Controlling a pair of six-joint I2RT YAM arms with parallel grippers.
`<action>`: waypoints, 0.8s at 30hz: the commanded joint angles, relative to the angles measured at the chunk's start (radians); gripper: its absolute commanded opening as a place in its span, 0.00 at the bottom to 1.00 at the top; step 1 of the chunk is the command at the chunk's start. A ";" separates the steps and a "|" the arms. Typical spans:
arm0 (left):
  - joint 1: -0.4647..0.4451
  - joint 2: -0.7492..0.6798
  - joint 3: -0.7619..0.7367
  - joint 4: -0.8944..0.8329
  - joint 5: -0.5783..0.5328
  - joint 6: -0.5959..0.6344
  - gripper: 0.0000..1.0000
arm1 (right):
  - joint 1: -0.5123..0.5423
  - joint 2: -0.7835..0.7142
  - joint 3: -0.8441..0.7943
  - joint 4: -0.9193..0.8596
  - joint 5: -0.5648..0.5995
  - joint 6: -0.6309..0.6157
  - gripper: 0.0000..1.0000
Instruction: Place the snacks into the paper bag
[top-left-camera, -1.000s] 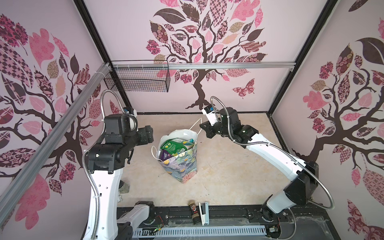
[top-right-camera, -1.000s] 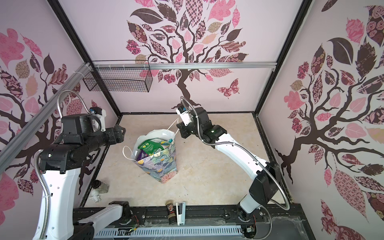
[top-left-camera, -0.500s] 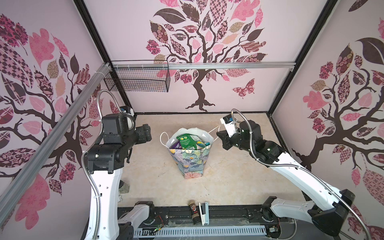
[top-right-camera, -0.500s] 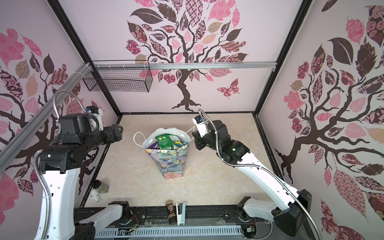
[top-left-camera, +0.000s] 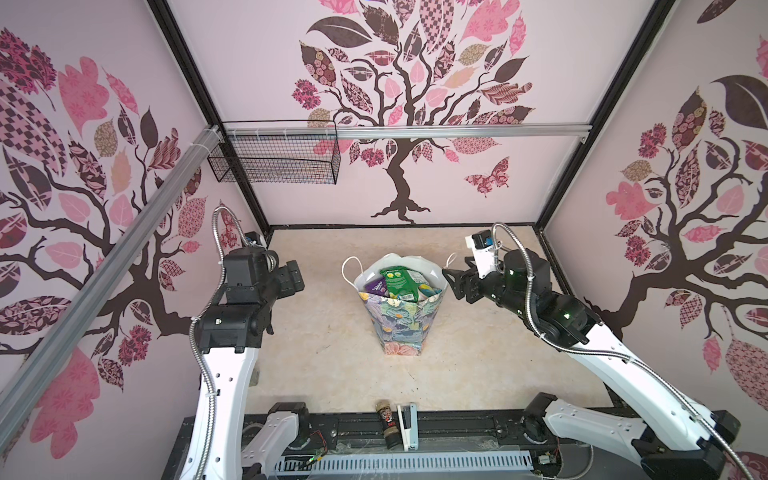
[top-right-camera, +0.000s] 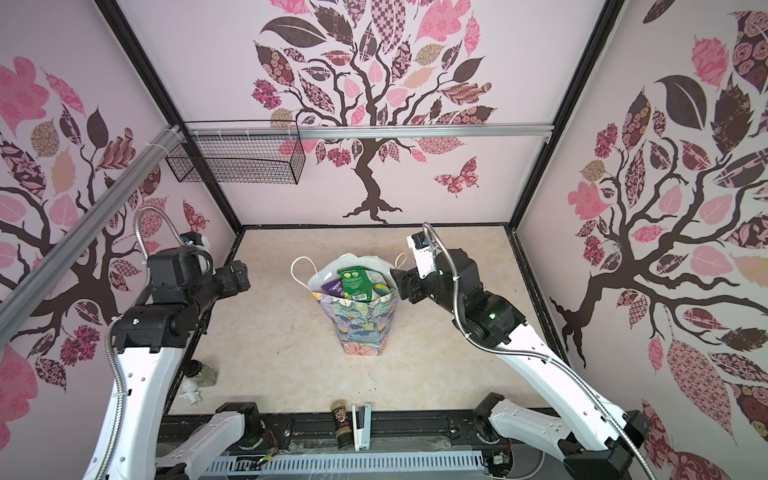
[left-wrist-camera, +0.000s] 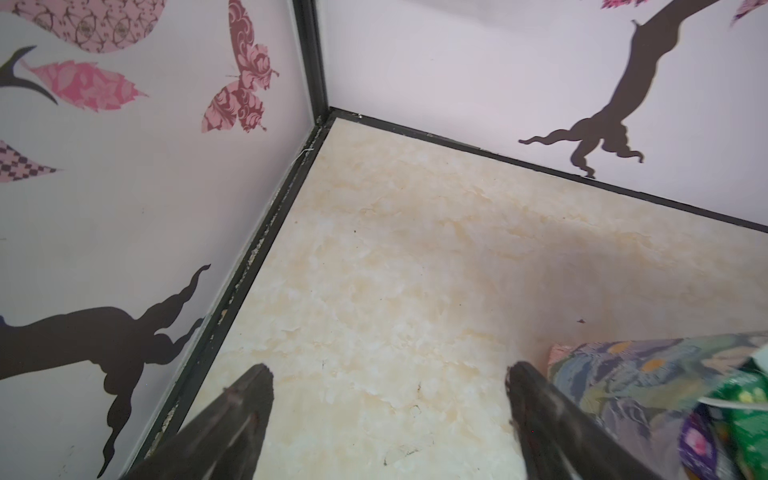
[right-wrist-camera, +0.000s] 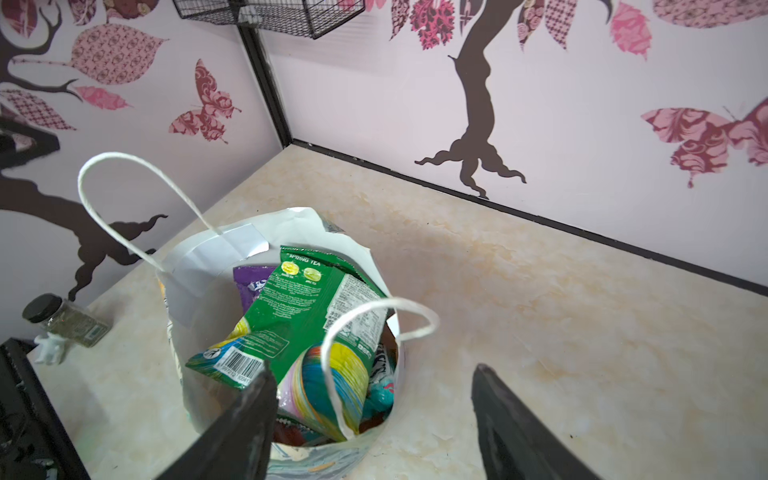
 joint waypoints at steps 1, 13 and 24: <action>0.005 -0.073 -0.165 0.230 -0.128 -0.023 0.96 | -0.003 -0.047 0.061 -0.091 0.122 0.090 0.84; 0.044 -0.019 -0.628 0.832 -0.146 -0.045 0.98 | -0.069 -0.210 -0.453 0.275 0.697 0.092 1.00; 0.046 0.372 -0.866 1.555 -0.069 0.078 0.98 | -0.489 0.078 -0.893 1.100 0.429 0.022 1.00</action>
